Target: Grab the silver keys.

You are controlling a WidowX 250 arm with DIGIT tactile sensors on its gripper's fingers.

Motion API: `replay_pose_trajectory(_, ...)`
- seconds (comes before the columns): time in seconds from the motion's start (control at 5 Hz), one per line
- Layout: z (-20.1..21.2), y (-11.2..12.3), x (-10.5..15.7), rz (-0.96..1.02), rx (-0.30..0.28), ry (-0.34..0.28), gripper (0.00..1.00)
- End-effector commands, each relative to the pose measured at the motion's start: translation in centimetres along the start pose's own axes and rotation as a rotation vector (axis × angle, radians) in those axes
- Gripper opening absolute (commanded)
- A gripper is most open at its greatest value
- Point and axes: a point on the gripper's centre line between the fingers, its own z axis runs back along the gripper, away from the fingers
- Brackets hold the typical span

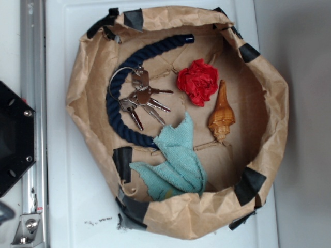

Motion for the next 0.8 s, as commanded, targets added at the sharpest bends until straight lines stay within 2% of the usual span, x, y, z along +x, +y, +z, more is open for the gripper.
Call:
replay_pose_trajectory(0.0,0.0,0.0,0.0,0.0,0.0,0.0,1.0)
replay_pose_trajectory(0.2,-2.3,0.2,4.0,0.075,0.016,0.03,1.0)
replay_pose_trajectory(0.4,-3.8,0.4,7.8,0.163,0.009,0.096,1.0)
replay_pose_trajectory(0.6,-6.4,1.1,9.8,0.288,0.027,0.067,1.0)
